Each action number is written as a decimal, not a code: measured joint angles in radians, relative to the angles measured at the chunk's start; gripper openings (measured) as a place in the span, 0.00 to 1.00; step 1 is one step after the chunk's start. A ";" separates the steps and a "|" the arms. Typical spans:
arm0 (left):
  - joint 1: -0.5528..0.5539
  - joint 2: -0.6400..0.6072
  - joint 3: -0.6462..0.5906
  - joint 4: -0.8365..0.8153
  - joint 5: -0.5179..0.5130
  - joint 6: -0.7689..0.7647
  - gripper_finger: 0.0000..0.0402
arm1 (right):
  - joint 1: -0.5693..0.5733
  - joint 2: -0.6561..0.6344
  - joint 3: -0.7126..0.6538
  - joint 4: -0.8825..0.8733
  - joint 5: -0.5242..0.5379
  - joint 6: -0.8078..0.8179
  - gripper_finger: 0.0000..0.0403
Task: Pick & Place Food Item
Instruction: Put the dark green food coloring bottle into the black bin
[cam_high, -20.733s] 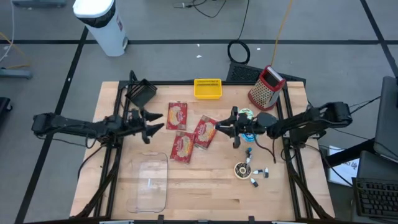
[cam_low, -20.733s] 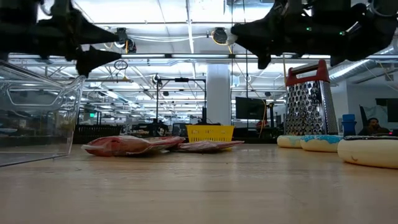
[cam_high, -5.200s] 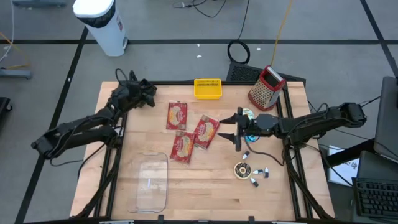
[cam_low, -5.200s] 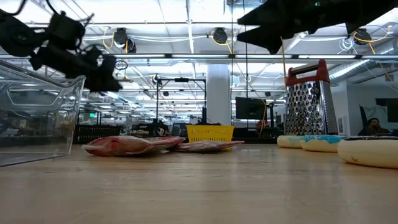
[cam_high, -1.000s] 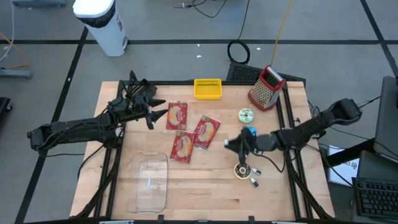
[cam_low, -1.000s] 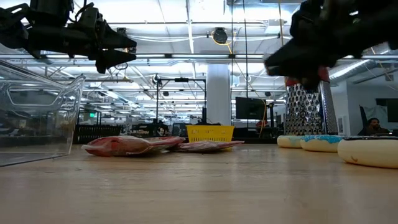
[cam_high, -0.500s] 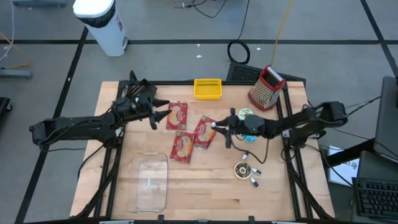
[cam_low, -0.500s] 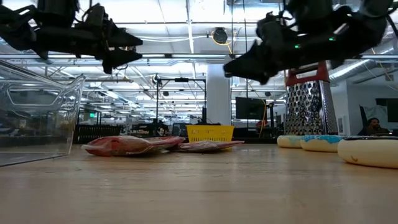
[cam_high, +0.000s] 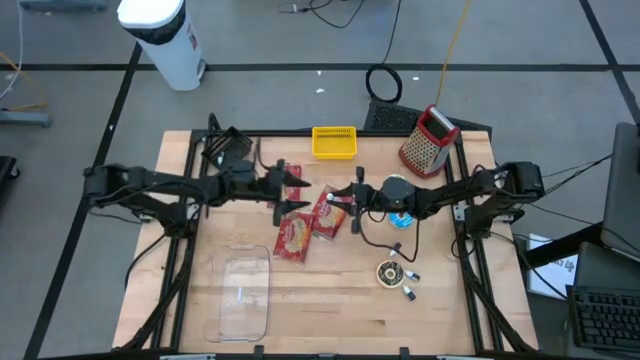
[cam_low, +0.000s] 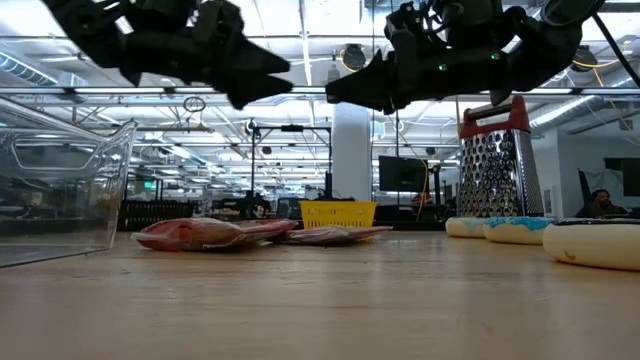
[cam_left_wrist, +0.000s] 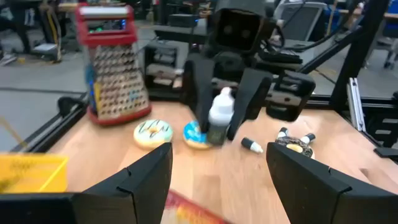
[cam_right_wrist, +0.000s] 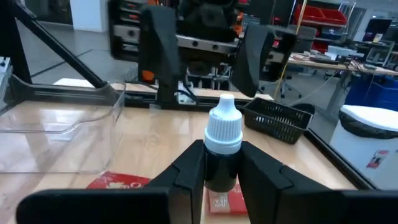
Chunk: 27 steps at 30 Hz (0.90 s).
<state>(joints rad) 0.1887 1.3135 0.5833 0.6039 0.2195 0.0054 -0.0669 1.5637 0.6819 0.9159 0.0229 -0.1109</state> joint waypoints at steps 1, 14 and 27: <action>-0.006 0.021 0.021 0.001 0.000 0.011 0.65 | 0.003 0.000 0.000 -0.003 0.002 0.000 0.18; -0.050 0.175 0.172 -0.002 0.000 0.047 0.65 | 0.032 0.001 0.000 0.010 0.031 -0.007 0.18; -0.073 0.174 0.173 0.000 -0.010 0.089 0.65 | 0.032 0.001 0.000 0.049 0.028 -0.010 0.18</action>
<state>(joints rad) 0.1154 1.4876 0.7559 0.6037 0.2091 0.0946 -0.0353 1.5642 0.6815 0.9653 0.0513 -0.1207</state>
